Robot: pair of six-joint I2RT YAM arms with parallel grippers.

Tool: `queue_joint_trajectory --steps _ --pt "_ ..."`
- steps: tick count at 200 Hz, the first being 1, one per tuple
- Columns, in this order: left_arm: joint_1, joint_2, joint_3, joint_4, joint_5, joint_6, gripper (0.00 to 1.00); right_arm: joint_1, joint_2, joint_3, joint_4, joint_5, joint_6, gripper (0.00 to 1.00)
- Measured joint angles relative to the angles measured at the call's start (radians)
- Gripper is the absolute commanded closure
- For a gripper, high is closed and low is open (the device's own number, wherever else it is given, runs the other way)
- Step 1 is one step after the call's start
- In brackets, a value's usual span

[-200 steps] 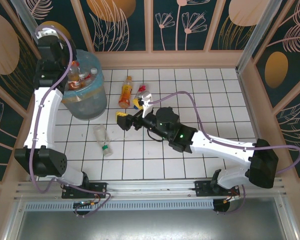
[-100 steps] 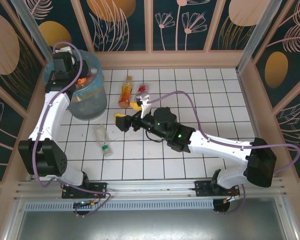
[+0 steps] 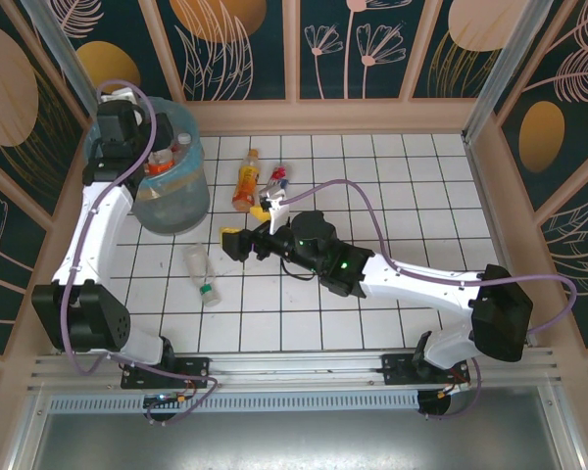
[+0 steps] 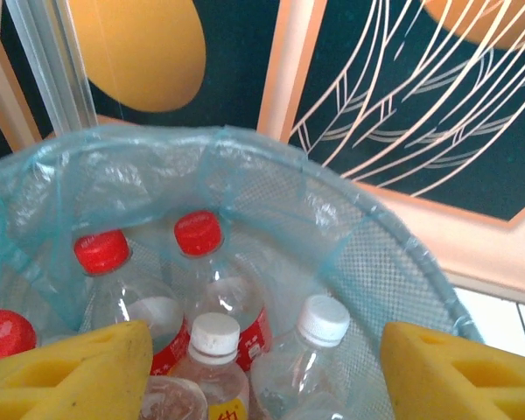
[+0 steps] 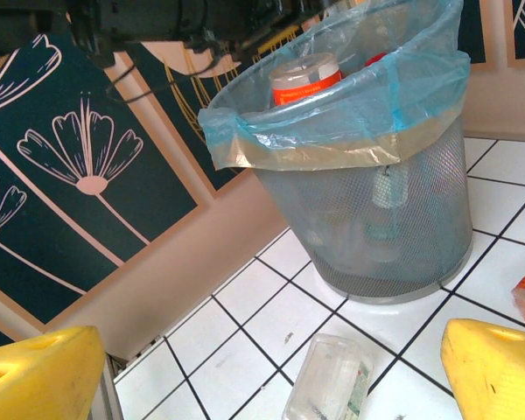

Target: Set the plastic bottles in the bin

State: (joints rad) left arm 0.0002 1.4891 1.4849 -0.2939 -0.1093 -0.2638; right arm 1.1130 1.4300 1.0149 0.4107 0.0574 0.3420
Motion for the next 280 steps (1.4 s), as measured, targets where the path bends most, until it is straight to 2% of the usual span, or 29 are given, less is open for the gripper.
queue_joint_trajectory --steps 35,65,93,141,182,256,274,280 --pt "0.000 0.000 0.084 -0.026 0.022 -0.009 0.61 0.000 0.001 0.000 0.000 0.000 0.008 0.01" --pt "0.000 -0.001 0.093 -0.033 0.097 -0.023 1.00 0.000 0.005 0.000 0.000 0.001 0.010 0.01" --pt "0.000 -0.001 0.037 -0.058 0.158 -0.026 1.00 0.000 0.013 0.000 -0.001 0.001 0.016 0.01" --pt "0.004 0.003 -0.105 -0.055 0.203 -0.021 1.00 0.000 0.028 0.000 -0.001 0.001 0.031 0.01" --pt "0.042 0.036 -0.117 -0.041 0.283 -0.023 1.00 0.000 0.032 0.000 -0.008 0.001 0.034 0.01" --pt "0.074 0.063 -0.109 -0.043 0.323 -0.030 1.00 0.000 0.034 0.015 -0.027 0.005 0.034 0.01" --pt "0.074 0.064 -0.066 -0.092 0.330 -0.031 0.93 0.000 0.042 0.043 -0.055 0.021 0.032 0.01" --pt "0.074 0.064 -0.041 -0.108 0.330 -0.032 0.87 0.000 0.047 0.058 -0.072 0.029 0.031 0.01"
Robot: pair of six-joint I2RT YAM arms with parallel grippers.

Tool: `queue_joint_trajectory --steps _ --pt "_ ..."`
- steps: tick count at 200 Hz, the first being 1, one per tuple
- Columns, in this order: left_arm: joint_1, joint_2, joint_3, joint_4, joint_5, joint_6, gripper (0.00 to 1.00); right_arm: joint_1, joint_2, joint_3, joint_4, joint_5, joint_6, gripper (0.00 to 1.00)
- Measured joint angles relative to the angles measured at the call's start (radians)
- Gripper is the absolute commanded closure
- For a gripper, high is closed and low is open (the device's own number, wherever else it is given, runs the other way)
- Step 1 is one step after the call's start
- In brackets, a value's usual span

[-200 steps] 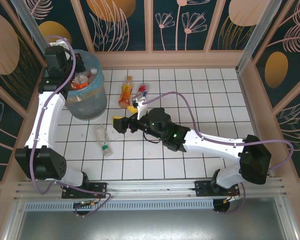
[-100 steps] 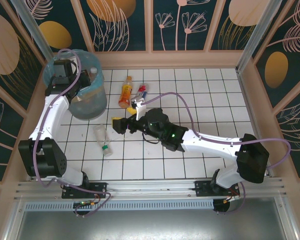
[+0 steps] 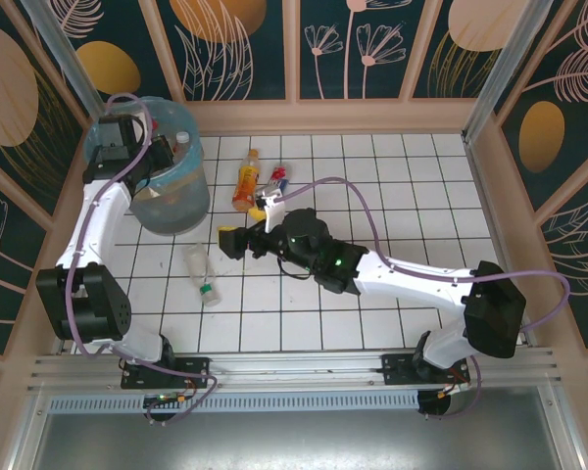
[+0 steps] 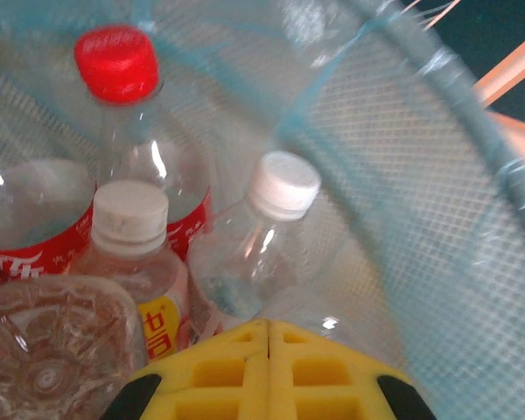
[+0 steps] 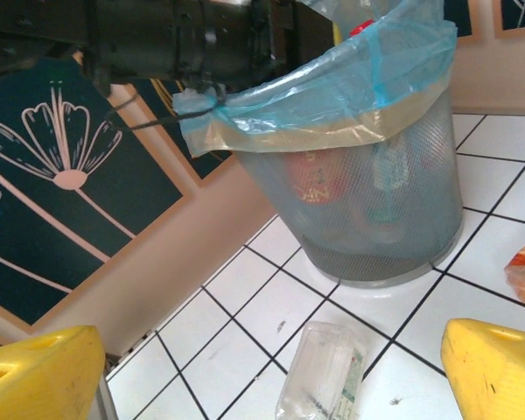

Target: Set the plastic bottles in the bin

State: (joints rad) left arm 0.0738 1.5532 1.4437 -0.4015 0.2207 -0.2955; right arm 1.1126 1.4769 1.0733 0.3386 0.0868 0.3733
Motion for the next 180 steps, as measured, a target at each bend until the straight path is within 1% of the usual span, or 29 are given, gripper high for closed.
queue_joint_trajectory --steps 5,28,54,76,88,108,134,158,180 --pt "0.000 0.000 0.025 -0.010 -0.001 0.000 0.82 0.000 0.005 0.014 -0.013 0.007 0.000 0.01" --pt "0.000 -0.029 0.128 -0.022 -0.023 -0.010 0.72 -0.012 0.035 0.082 -0.081 0.045 0.000 0.01" --pt "0.000 -0.149 0.143 -0.014 -0.041 -0.015 0.70 -0.061 0.068 0.132 -0.150 0.065 0.008 0.01" --pt "-0.017 -0.264 0.108 0.018 -0.044 -0.018 0.70 -0.148 0.120 0.185 -0.225 0.048 0.046 0.01" --pt "-0.067 -0.311 0.076 0.033 -0.064 -0.016 0.70 -0.210 0.163 0.220 -0.262 0.030 0.064 0.01" --pt "-0.195 -0.338 0.020 0.066 -0.071 -0.013 0.70 -0.307 0.247 0.283 -0.315 0.010 0.082 0.01" --pt "-0.310 -0.337 -0.091 0.104 -0.072 -0.013 0.68 -0.406 0.370 0.341 -0.341 -0.010 0.090 0.07" --pt "-0.400 -0.338 -0.224 0.154 -0.060 -0.013 0.63 -0.462 0.491 0.390 -0.359 -0.026 0.108 0.10" --pt "-0.459 -0.348 -0.334 0.203 -0.039 -0.015 0.56 -0.482 0.618 0.488 -0.396 -0.028 0.111 0.07"
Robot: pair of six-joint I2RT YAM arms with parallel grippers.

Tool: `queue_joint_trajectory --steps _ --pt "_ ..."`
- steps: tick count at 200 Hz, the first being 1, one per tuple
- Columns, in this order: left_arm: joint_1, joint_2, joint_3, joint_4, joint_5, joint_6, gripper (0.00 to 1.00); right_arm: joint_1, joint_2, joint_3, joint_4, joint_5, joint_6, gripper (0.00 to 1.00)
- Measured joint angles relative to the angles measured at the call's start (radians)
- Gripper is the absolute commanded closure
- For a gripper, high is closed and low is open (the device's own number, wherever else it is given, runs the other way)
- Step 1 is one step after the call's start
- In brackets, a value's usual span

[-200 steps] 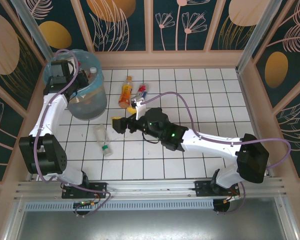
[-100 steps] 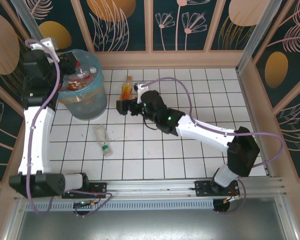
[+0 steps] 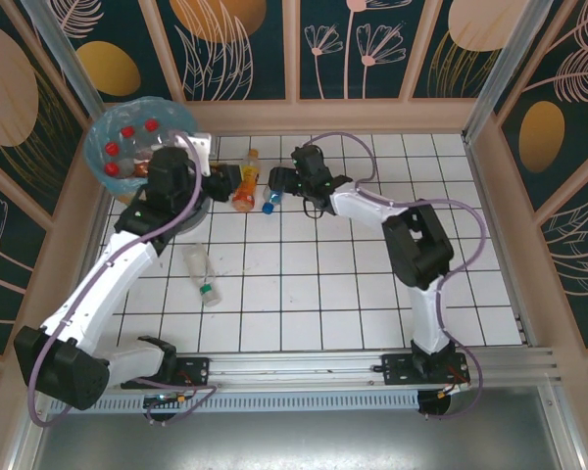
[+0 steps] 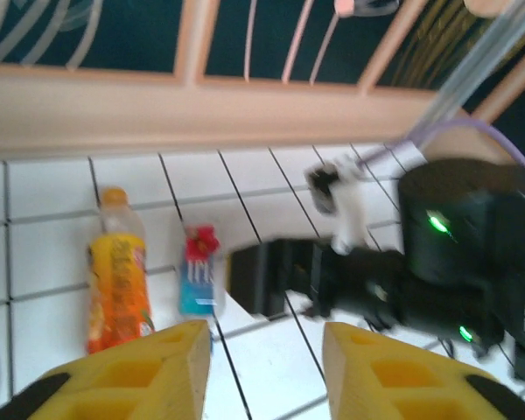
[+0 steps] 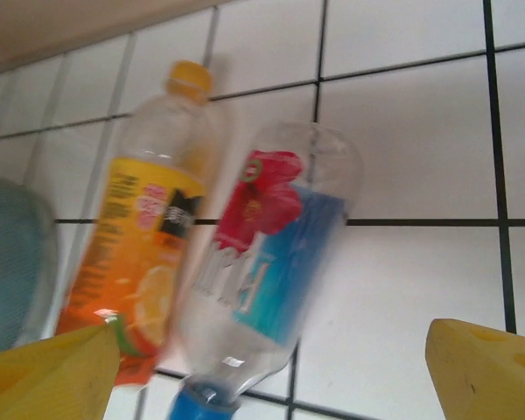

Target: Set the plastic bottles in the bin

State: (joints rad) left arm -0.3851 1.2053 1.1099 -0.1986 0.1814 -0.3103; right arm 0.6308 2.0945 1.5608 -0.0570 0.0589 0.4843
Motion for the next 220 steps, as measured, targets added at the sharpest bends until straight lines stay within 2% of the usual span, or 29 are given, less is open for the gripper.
queue_joint_trajectory --steps 41,81,138,199,220 --pt "-0.025 -0.031 -0.092 0.039 0.024 0.002 0.51 -0.001 0.198 0.233 -0.083 0.001 0.001 0.04" --pt "-0.025 -0.066 -0.099 0.060 0.020 0.003 0.46 -0.001 0.305 0.385 -0.187 0.015 0.001 0.03" --pt "-0.025 -0.077 -0.103 0.082 0.015 0.006 0.44 -0.001 0.280 0.321 -0.196 0.018 -0.009 0.34" --pt "-0.025 -0.077 -0.124 0.091 -0.008 -0.008 0.44 -0.001 0.162 0.158 -0.203 -0.008 -0.024 0.36" --pt "-0.025 -0.077 -0.124 0.095 -0.010 -0.026 0.40 0.000 0.087 0.047 -0.177 -0.028 -0.034 0.36"
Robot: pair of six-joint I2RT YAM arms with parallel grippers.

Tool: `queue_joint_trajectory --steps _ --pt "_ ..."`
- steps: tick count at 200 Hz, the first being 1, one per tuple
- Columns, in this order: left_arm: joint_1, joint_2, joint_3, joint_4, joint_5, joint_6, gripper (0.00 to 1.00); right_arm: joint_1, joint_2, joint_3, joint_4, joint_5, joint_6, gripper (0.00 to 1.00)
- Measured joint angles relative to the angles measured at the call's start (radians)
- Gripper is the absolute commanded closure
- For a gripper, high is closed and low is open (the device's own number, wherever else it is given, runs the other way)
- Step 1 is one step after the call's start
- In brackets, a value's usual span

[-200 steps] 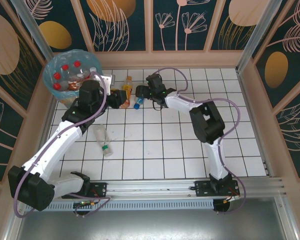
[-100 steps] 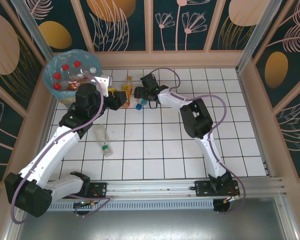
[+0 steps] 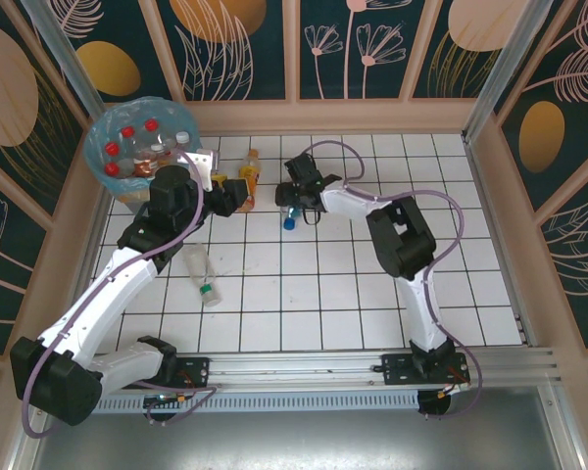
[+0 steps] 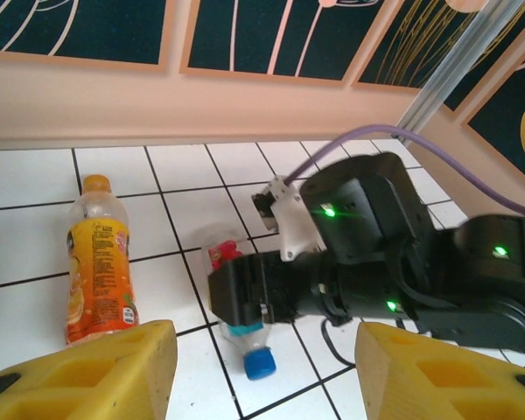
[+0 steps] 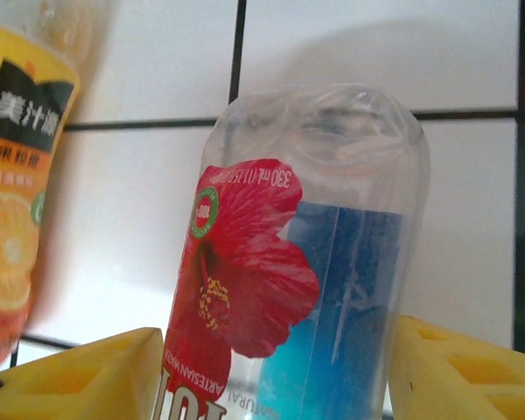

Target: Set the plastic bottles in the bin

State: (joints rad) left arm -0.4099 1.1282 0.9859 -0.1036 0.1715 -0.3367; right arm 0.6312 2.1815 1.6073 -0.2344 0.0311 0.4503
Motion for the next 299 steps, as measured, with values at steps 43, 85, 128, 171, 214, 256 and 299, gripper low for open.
queue_joint_trajectory --steps 43,85,128,171,214,256,299 --pt "0.000 0.001 0.000 0.026 0.014 -0.050 0.32 0.001 -0.237 -0.318 0.141 -0.134 0.000 0.38" --pt "0.000 0.053 0.024 0.043 0.116 -0.095 0.22 0.020 -0.509 -0.583 0.328 -0.283 -0.017 0.40" --pt "0.000 0.103 0.027 0.047 0.262 -0.104 0.18 0.127 -0.763 -0.705 0.438 -0.313 -0.106 0.41" --pt "0.000 0.108 0.042 0.055 0.387 -0.136 0.15 0.181 -0.895 -0.738 0.526 -0.298 -0.167 0.42" --pt "0.000 0.098 0.043 0.108 0.503 -0.193 0.19 0.191 -0.929 -0.766 0.584 -0.291 -0.191 0.42" --pt "0.004 0.094 0.041 0.164 0.573 -0.241 0.19 0.197 -0.939 -0.766 0.598 -0.291 -0.206 0.42" --pt "0.003 0.096 0.043 0.148 0.600 -0.242 0.19 0.213 -0.946 -0.766 0.599 -0.291 -0.209 0.44"
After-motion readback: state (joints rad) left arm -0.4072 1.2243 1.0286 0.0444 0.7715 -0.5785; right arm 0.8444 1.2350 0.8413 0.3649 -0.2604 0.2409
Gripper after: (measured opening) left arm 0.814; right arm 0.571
